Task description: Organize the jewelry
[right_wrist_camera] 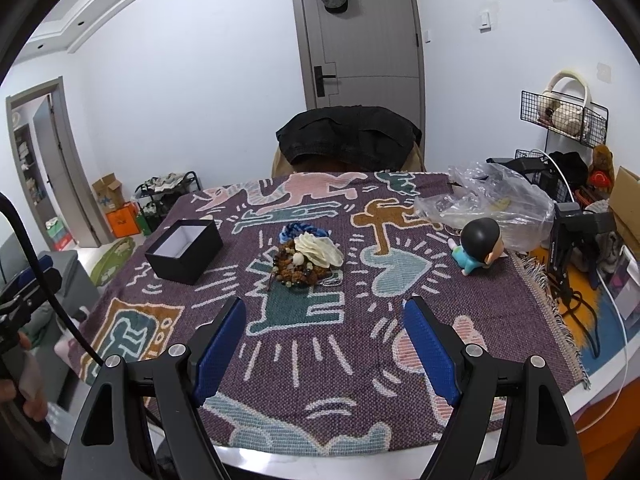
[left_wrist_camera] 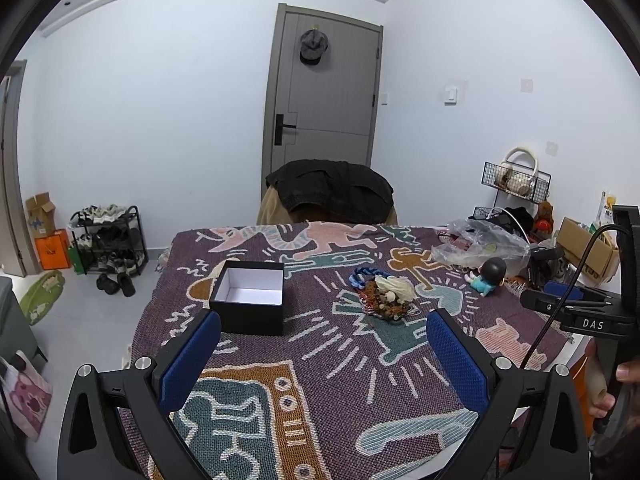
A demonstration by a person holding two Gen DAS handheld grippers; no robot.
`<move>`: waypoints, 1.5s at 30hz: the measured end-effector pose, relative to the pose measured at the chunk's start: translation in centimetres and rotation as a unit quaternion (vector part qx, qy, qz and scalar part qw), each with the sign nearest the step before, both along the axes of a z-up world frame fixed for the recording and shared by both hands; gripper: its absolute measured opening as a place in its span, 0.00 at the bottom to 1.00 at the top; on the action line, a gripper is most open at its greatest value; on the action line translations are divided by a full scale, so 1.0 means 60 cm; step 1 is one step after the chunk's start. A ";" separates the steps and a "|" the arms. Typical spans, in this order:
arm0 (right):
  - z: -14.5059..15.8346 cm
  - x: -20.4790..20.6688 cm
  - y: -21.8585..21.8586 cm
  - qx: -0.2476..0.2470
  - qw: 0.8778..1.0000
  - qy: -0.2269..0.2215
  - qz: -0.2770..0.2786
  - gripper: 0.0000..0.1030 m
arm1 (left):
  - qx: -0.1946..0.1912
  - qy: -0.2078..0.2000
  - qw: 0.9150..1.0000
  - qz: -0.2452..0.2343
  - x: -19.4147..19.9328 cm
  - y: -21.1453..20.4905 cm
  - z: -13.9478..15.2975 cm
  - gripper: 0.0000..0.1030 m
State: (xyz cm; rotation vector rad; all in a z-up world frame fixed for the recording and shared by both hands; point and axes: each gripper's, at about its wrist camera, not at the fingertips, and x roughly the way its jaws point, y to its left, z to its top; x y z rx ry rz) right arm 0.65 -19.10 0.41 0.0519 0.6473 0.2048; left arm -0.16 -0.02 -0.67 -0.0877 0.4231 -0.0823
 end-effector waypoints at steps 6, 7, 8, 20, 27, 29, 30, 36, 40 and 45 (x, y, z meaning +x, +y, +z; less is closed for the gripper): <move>0.007 0.002 0.005 0.004 1.000 -0.006 -0.002 0.79 | -0.003 0.005 1.000 -0.003 0.012 0.002 -0.002 1.00; 0.009 0.003 0.006 0.007 1.000 -0.008 -0.001 0.79 | -0.004 0.004 1.000 -0.002 0.011 0.002 -0.003 1.00; 0.011 0.003 0.008 0.008 1.000 -0.009 0.000 0.79 | -0.005 0.005 1.000 -0.001 0.014 0.002 -0.004 1.00; 0.017 0.038 0.010 0.016 1.000 -0.020 0.007 0.79 | -0.001 0.021 1.000 -0.014 0.075 -0.018 -0.010 0.99; 0.001 0.083 0.000 0.031 0.999 -0.006 0.005 0.79 | 0.015 0.031 0.999 -0.032 0.122 -0.038 -0.018 0.90; -0.006 0.095 -0.001 0.039 0.999 -0.001 0.007 0.79 | 0.017 0.038 0.998 -0.036 0.138 -0.042 -0.025 0.83; -0.010 0.102 -0.002 0.043 0.999 0.003 0.008 0.78 | 0.015 0.042 0.998 -0.039 0.145 -0.043 -0.028 0.81; -0.042 0.151 -0.014 0.077 0.996 0.034 0.003 0.77 | 0.009 0.074 0.996 -0.056 0.199 -0.054 -0.058 0.71; -0.063 0.182 -0.024 0.099 0.994 0.053 0.002 0.77 | -0.001 0.106 0.992 -0.063 0.242 -0.056 -0.081 0.62; -0.086 0.217 -0.042 0.129 0.989 0.075 -0.009 0.77 | -0.011 0.146 0.987 -0.062 0.297 -0.058 -0.109 0.56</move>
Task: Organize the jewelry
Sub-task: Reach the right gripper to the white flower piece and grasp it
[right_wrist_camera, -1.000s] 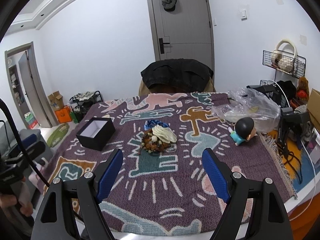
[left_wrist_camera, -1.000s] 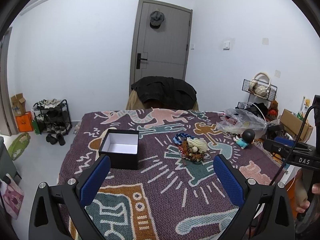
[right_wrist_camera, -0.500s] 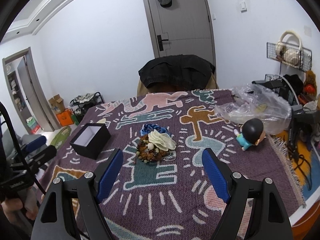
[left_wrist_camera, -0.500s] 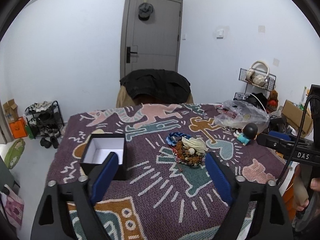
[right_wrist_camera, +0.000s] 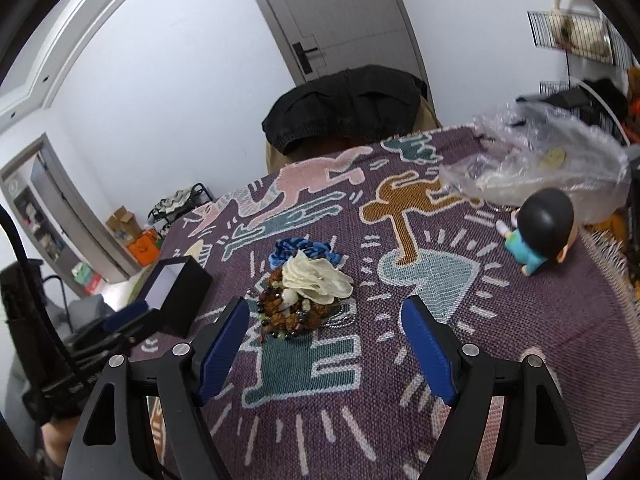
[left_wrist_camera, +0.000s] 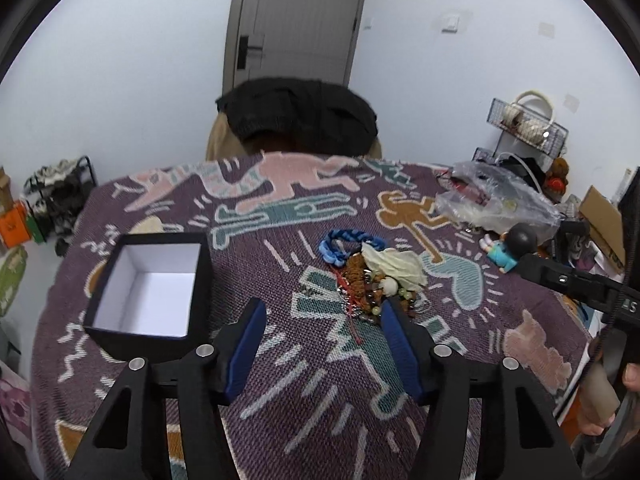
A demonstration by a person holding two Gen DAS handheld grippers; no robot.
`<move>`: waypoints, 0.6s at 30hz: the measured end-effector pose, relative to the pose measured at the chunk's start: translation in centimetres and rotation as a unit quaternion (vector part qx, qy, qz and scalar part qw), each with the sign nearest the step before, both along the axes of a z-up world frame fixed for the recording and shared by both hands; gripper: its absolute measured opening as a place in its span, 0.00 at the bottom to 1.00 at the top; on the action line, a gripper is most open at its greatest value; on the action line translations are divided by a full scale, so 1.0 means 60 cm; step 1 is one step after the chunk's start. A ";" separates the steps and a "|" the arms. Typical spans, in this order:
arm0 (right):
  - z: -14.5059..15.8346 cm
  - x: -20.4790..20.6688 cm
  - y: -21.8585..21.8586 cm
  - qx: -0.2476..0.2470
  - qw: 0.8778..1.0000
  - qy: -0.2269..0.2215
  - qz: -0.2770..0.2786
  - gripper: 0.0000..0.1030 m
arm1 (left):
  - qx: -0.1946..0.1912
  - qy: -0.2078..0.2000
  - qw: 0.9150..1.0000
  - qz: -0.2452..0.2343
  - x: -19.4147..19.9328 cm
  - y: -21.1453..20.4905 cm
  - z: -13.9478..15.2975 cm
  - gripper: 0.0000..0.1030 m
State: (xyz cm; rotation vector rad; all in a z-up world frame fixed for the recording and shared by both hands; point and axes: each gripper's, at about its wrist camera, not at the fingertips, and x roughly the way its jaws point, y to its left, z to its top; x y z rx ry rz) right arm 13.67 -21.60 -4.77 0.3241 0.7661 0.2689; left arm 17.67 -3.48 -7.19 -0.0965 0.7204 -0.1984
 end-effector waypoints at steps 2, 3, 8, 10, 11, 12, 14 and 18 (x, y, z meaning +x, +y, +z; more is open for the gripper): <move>-0.008 0.011 -0.006 0.008 1.000 0.007 -0.003 0.77 | -0.003 0.013 1.000 0.000 0.021 -0.001 -0.011 0.48; -0.012 0.016 -0.010 0.011 1.000 0.010 -0.005 0.77 | -0.002 0.019 1.000 -0.001 0.032 -0.003 -0.016 0.48; -0.031 0.039 -0.022 0.015 1.000 0.023 -0.011 0.77 | 0.007 0.042 0.999 -0.003 0.075 -0.010 -0.042 0.45; -0.038 0.047 -0.025 0.017 0.999 0.026 -0.011 0.77 | 0.012 0.053 0.999 -0.005 0.092 -0.014 -0.055 0.42; -0.040 0.050 -0.027 0.019 0.999 0.028 -0.011 0.77 | 0.015 0.058 0.998 -0.006 0.099 -0.016 -0.062 0.41; -0.043 0.053 -0.027 0.019 0.999 0.029 -0.010 0.77 | 0.017 0.062 0.998 -0.006 0.106 -0.017 -0.068 0.41; -0.047 0.059 -0.024 0.016 0.999 0.028 -0.006 0.77 | 0.022 0.068 0.997 -0.007 0.118 -0.020 -0.079 0.41; -0.058 0.078 -0.014 0.013 0.999 0.036 0.005 0.70 | 0.032 0.081 0.996 -0.012 0.142 -0.024 -0.099 0.41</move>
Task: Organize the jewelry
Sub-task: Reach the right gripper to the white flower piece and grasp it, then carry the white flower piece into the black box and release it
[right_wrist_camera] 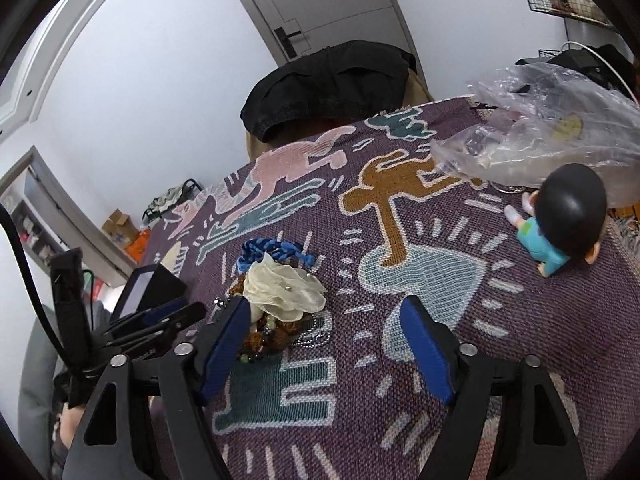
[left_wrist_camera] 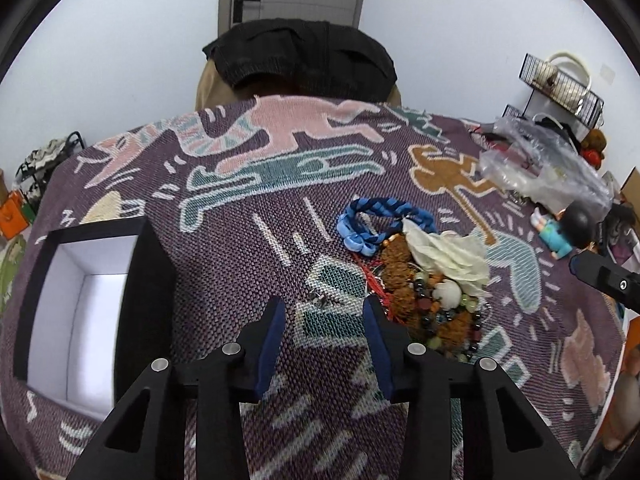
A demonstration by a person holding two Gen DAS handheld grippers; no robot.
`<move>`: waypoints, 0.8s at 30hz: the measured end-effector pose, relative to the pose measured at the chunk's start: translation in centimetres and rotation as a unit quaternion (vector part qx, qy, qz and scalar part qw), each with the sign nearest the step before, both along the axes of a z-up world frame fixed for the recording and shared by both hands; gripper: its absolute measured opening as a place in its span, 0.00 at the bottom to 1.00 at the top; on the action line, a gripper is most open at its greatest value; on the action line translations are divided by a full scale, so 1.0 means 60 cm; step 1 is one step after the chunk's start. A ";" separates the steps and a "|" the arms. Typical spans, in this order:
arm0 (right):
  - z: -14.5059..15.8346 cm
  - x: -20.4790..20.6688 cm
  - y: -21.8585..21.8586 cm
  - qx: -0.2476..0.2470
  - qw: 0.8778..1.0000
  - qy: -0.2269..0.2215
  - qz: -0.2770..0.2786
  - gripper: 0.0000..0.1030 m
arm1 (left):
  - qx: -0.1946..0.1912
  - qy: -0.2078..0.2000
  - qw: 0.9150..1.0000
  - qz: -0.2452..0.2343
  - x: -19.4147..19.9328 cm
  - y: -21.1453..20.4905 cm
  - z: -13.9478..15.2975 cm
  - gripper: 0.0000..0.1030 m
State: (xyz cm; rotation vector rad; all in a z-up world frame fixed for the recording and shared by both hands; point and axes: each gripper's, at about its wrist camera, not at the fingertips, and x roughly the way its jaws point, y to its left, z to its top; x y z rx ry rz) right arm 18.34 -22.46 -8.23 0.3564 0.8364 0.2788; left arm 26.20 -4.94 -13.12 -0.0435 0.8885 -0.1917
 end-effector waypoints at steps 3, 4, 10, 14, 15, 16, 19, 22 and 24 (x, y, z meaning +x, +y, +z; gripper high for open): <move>-0.006 0.014 0.006 0.004 1.000 0.005 0.004 0.69 | 0.004 0.007 1.000 -0.001 0.016 -0.002 -0.012 0.41; -0.008 0.019 0.008 0.005 1.000 0.008 0.006 0.69 | 0.004 0.009 1.000 -0.001 0.019 -0.003 -0.015 0.41; -0.025 0.055 0.037 0.008 0.999 0.031 0.034 0.69 | 0.011 0.019 1.000 -0.008 0.032 -0.007 -0.037 0.06; -0.035 0.078 0.055 -0.001 0.998 0.044 0.043 0.69 | -0.005 0.015 1.000 -0.008 0.029 0.004 -0.028 0.05; -0.037 0.082 0.058 -0.001 0.998 0.047 0.045 0.69 | -0.004 0.010 1.000 -0.008 0.025 0.006 -0.022 0.05; -0.039 0.087 0.062 -0.003 0.998 0.050 0.047 0.69 | -0.006 0.005 1.000 -0.009 0.023 0.008 -0.017 0.05; -0.047 0.100 0.074 -0.016 0.997 0.059 0.052 0.69 | -0.010 -0.010 1.000 -0.010 0.011 0.014 0.005 0.05; -0.057 0.106 0.085 -0.030 0.996 0.066 0.059 0.69 | -0.014 -0.021 1.000 -0.010 -0.001 0.022 0.024 0.05; -0.061 0.108 0.089 -0.043 0.995 0.066 0.056 0.46 | -0.017 -0.031 0.999 -0.012 -0.012 0.027 0.040 0.05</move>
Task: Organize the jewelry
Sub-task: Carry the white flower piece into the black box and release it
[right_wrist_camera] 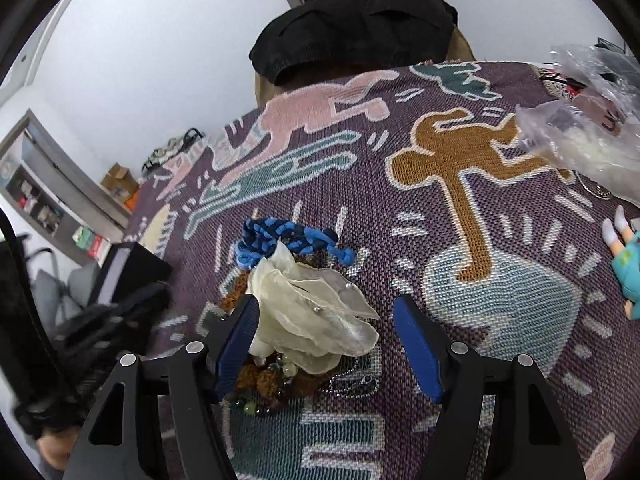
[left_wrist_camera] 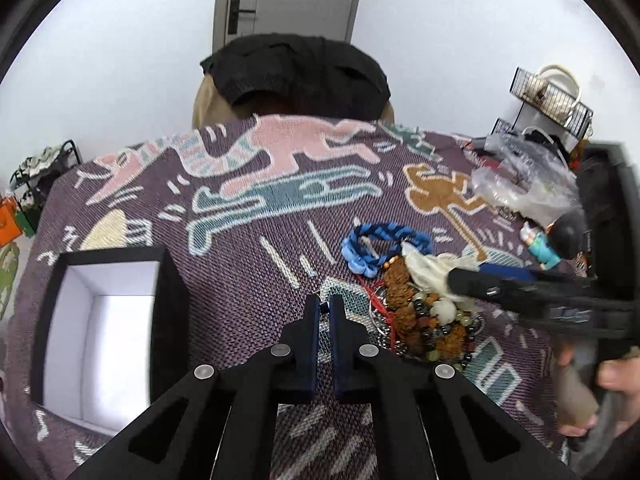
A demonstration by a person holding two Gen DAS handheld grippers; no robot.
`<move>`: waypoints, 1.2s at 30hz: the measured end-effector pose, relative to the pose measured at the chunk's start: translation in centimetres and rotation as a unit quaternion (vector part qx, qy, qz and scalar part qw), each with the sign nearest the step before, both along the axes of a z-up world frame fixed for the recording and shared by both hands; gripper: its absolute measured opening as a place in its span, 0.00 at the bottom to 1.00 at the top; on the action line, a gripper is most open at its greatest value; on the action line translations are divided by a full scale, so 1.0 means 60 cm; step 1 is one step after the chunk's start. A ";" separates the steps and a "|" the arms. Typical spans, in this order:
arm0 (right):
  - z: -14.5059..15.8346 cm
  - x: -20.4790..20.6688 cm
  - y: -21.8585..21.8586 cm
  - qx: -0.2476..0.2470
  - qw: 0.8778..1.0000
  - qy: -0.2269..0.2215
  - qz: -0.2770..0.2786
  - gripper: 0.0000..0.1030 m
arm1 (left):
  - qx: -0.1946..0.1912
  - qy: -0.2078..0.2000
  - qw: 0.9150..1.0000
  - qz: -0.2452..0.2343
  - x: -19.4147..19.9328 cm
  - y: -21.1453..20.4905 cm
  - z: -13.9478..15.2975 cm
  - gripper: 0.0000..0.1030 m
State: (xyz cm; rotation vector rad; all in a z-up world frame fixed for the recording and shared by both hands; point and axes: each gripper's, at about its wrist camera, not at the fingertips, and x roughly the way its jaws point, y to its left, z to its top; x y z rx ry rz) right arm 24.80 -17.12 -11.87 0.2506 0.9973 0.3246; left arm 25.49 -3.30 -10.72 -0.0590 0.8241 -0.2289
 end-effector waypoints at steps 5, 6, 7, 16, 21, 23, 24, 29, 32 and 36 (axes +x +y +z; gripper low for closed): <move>0.016 -0.003 -0.002 -0.004 1.000 -0.012 0.003 0.03 | -0.007 -0.026 1.000 0.006 -0.020 0.026 0.039 0.05; 0.027 -0.006 -0.001 -0.005 1.000 -0.021 0.005 0.03 | -0.008 -0.030 0.999 0.009 -0.022 0.033 0.046 0.05; 0.035 -0.008 0.000 -0.002 1.000 -0.027 0.007 0.03 | -0.008 -0.033 0.999 0.012 -0.025 0.039 0.051 0.05; 0.127 -0.028 0.020 -0.002 0.996 -0.091 0.015 0.03 | -0.016 -0.055 0.997 0.049 -0.047 0.113 0.074 0.05; 0.164 -0.035 0.045 0.004 0.993 -0.112 0.025 0.03 | -0.020 -0.053 0.996 0.069 -0.053 0.151 0.070 0.05; 0.174 -0.037 0.057 0.006 0.993 -0.117 0.030 0.03 | -0.019 -0.051 0.995 0.078 -0.055 0.163 0.069 0.05; 0.177 -0.038 0.064 0.006 0.992 -0.119 0.033 0.03 | -0.017 -0.051 0.995 0.083 -0.055 0.169 0.070 0.05; 0.190 -0.039 0.106 0.011 0.991 -0.123 0.053 0.03 | -0.023 -0.032 0.995 0.093 -0.055 0.198 0.062 0.24; 0.194 -0.038 0.142 0.014 0.990 -0.124 0.071 0.03 | -0.040 -0.041 0.993 0.106 -0.068 0.221 0.061 0.76; 0.195 -0.036 0.184 0.020 0.988 -0.121 0.093 0.03 | -0.047 -0.069 0.989 0.120 -0.093 0.244 0.071 0.85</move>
